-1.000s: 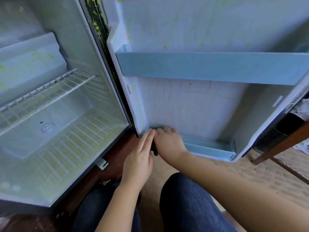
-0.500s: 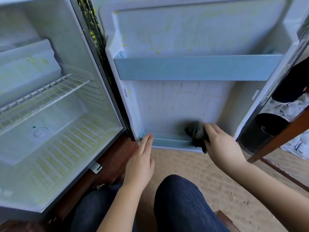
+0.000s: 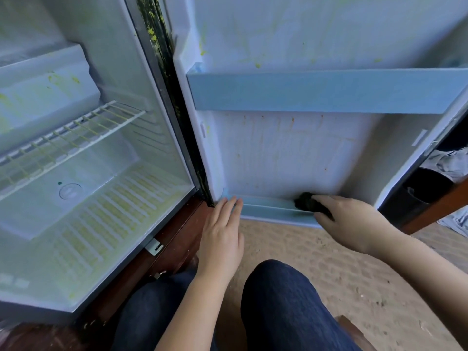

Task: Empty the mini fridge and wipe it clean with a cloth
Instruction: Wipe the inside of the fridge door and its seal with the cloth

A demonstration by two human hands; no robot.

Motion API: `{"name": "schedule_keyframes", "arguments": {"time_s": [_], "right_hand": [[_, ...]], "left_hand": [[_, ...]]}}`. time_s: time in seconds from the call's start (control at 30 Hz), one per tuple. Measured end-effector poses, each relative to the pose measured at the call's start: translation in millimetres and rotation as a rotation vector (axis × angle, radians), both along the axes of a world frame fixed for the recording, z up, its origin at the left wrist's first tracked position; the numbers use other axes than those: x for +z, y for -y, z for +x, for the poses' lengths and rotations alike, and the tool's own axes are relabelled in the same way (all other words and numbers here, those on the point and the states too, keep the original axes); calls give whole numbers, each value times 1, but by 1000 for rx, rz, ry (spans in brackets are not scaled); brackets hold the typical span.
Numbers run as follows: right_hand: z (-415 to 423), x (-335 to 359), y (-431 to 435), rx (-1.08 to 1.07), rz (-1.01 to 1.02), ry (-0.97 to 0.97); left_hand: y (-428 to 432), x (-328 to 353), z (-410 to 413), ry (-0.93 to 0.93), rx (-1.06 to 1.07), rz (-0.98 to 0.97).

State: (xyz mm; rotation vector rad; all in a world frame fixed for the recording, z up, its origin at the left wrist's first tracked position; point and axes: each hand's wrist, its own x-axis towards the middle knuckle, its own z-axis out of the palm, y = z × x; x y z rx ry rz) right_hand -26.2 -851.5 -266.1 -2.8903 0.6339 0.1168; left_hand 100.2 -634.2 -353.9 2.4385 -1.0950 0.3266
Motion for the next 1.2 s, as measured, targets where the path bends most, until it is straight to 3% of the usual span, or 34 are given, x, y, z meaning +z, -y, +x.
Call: {"name": "schedule_keyframes", "arguments": {"time_s": [0.1, 0.4, 0.7, 0.93, 1.2], "right_hand": [[15, -1, -19, 87, -17, -60], [96, -28, -74, 338, 260, 131], [81, -34, -65, 302, -83, 116], [-10, -19, 4, 39, -317, -44], [16, -25, -11, 101, -174, -38]], "left_hand": [[1, 1, -1, -28, 15, -9], [-6, 5, -3, -69, 44, 13], [-9, 9, 0, -88, 26, -36], [-7, 6, -1, -108, 17, -55], [-8, 4, -1, -122, 0, -69]]}}
